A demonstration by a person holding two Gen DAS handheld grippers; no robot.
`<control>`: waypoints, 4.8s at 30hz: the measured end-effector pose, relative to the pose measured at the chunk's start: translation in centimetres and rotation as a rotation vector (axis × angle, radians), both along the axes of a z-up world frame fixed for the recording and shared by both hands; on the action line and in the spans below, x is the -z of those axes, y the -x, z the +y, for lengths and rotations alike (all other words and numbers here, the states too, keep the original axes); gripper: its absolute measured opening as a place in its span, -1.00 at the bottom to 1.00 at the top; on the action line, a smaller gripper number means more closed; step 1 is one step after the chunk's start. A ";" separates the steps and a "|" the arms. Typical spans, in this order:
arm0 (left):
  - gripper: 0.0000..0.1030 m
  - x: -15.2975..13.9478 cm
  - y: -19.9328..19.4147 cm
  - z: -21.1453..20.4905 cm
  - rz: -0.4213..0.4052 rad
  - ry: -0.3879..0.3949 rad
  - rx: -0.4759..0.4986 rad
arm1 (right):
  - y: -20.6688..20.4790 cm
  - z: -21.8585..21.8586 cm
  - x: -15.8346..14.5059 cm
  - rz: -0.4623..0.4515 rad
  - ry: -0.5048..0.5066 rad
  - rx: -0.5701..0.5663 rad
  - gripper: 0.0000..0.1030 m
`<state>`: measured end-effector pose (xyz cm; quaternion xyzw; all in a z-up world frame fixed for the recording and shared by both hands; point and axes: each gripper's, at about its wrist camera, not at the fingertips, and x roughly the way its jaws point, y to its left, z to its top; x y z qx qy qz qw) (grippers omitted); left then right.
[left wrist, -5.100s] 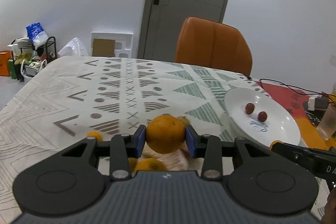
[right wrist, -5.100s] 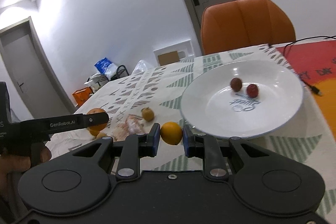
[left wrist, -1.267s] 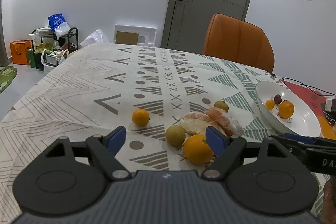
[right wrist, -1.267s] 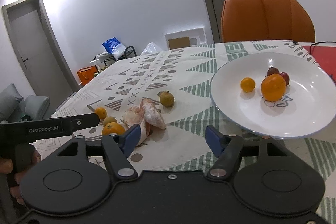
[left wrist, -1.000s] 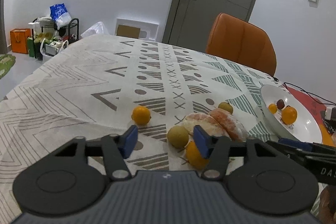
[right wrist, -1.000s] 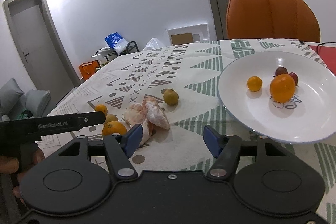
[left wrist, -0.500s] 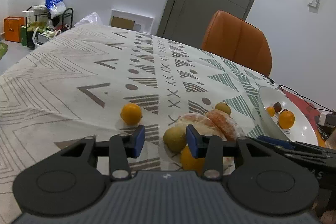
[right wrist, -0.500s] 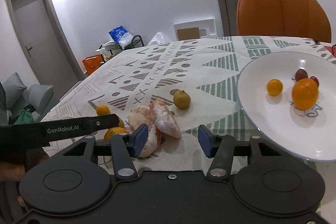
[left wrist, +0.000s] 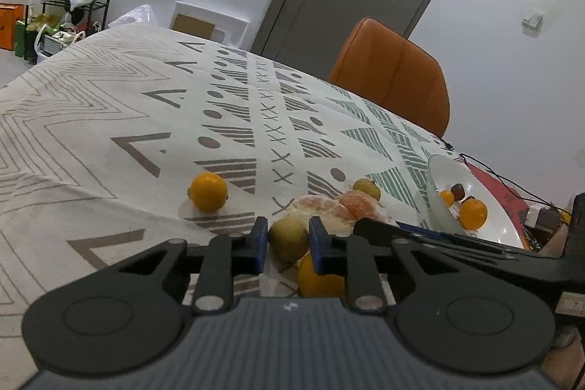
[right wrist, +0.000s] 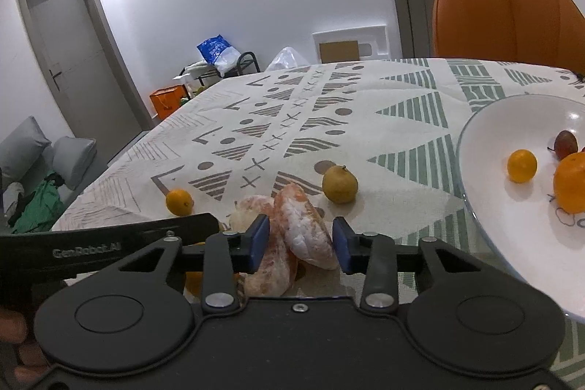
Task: Organize fruits
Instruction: 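Grasp the brown pear with the left tool while the right tool grasps a pomelo piece, then carry the pear toward the plate with the left tool while the right tool carries the pomelo, then open the left tool over the plate while the right tool releases the pomelo piece there, then move both open tools back to the fruits on the tablecloth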
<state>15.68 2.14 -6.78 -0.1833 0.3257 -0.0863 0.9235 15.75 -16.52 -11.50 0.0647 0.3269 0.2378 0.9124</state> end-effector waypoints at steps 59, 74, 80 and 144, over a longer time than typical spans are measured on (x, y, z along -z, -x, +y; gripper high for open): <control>-0.58 -5.6 -0.7 -13.7 -0.161 -0.173 0.169 | 4.0 -16.6 -2.5 -0.154 -0.150 0.304 -0.66; -0.58 -5.8 -2.8 -16.9 -0.168 -0.197 0.201 | 2.6 -19.3 -2.1 -0.159 -0.162 0.377 -0.49; -0.57 -6.0 -3.2 -18.0 -0.172 -0.190 0.221 | 3.3 -19.7 -2.1 -0.155 -0.153 0.395 -0.48; 0.57 -3.8 3.4 2.9 -0.060 -0.250 -0.191 | 4.6 -6.1 -2.0 -0.080 -0.086 0.091 0.36</control>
